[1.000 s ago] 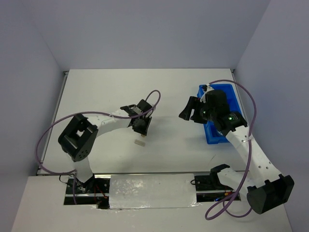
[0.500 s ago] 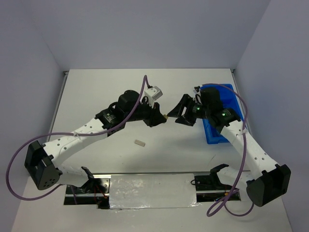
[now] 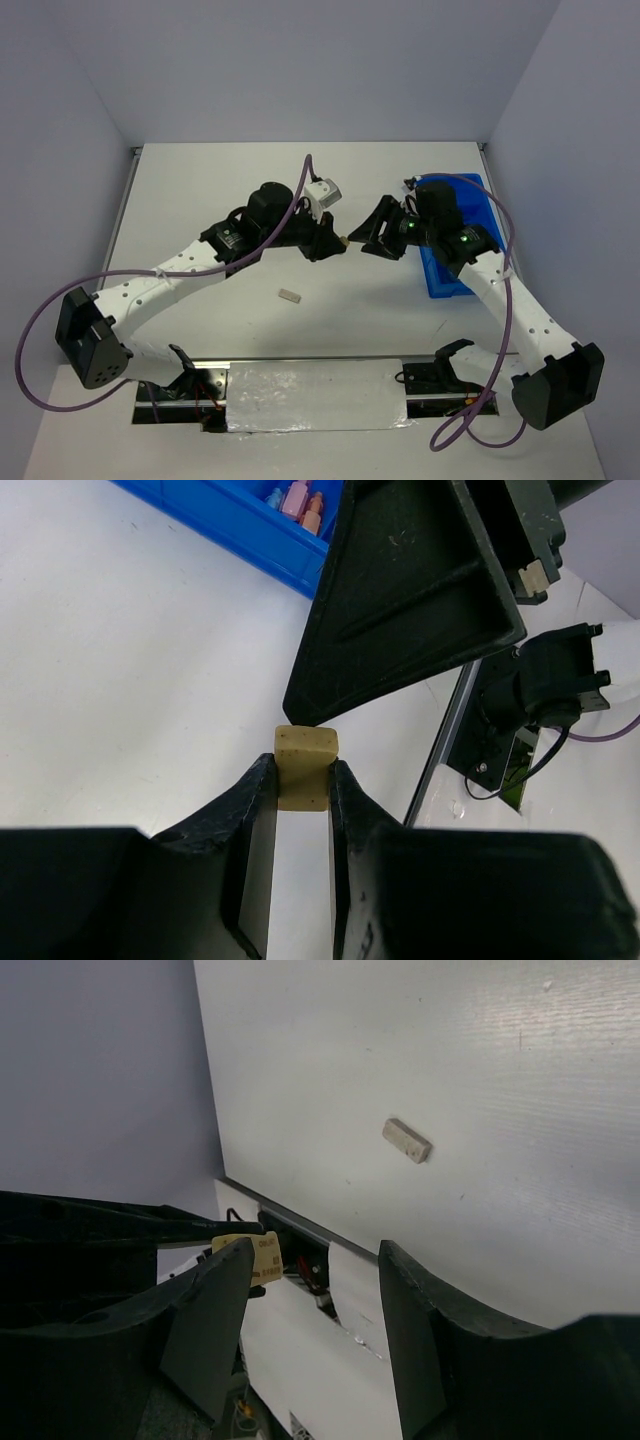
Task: Sort the stationery into containers
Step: Pick up the stationery from the center of the board.
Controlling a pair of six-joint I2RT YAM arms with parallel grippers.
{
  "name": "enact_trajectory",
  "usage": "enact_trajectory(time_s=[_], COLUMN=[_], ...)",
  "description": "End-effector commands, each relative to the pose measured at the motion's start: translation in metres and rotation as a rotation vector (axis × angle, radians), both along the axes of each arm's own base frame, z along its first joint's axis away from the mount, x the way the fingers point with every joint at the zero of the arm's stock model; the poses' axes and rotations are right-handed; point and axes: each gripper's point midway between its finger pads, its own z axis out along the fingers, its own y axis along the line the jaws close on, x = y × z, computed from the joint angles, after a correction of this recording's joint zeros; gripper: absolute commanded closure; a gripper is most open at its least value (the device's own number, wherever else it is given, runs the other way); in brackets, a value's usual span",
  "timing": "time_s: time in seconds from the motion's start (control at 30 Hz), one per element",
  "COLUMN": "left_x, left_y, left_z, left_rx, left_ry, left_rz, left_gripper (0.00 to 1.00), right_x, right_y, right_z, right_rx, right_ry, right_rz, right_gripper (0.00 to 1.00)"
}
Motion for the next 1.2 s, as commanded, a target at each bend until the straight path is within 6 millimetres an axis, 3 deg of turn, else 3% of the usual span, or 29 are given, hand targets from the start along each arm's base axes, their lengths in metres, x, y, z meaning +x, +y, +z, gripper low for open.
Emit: enact_trajectory(time_s=[0.0,0.13,0.37,0.7,0.9,1.17], left_x=[-0.004,-0.005,-0.004,-0.001,0.000,0.005], left_y=[-0.012,-0.014,-0.016,-0.017,-0.017,-0.011], left_z=[0.007,0.006,0.008,0.017,0.016,0.022], left_rx=[-0.012,-0.010,-0.009,-0.021,-0.024,-0.021], left_ry=[-0.027,-0.025,-0.032,-0.050,-0.051,-0.083], left_rz=[-0.072,-0.087,-0.096,-0.093,-0.088,-0.046], left_gripper=[1.00,1.00,1.00,0.99,0.98,0.96], right_x=[-0.001,0.004,0.009,0.003,-0.016,-0.025], right_y=[0.015,0.004,-0.007,0.008,0.032,0.032], right_z=[0.047,0.062,0.062,0.042,0.032,0.020], right_rx=[0.104,0.121,0.053,-0.002,-0.030,-0.055], right_ry=[-0.140,-0.221,-0.238,-0.170,-0.139,-0.101], right_rz=[0.041,-0.054,-0.102,0.028,0.177,0.201], right_gripper=[0.38,0.39,0.39,0.42,0.45,0.57])
